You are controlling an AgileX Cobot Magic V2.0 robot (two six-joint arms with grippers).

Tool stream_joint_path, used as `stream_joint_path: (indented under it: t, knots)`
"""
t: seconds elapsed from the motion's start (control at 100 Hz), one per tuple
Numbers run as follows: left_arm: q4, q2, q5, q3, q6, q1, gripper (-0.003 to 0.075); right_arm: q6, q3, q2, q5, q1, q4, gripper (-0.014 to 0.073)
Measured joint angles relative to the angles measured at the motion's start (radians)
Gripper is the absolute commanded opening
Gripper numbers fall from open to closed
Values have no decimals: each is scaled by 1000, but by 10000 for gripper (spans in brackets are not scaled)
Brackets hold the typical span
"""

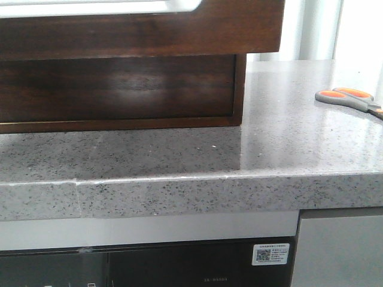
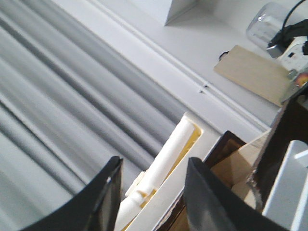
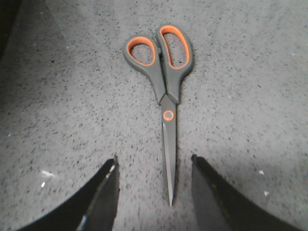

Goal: Put scissors in drawer with both arms
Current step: 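Lower the right gripper onto the black-orange scissors and grasp them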

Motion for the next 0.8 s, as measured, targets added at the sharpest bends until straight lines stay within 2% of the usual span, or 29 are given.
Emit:
stream_joint_path:
  t: [0.33,0.54,0.8]
  knots:
    - [-44,-162,262,-1,-47,0,285,0,-396,415,311,0,-9,311]
    - [-52,-173,283,-1,-64,0,285,0,-547,589,428,0,-47,311]
    - [-54,-173,285,-1,-75,0,285,0,-610,671,458,0,-49,311]
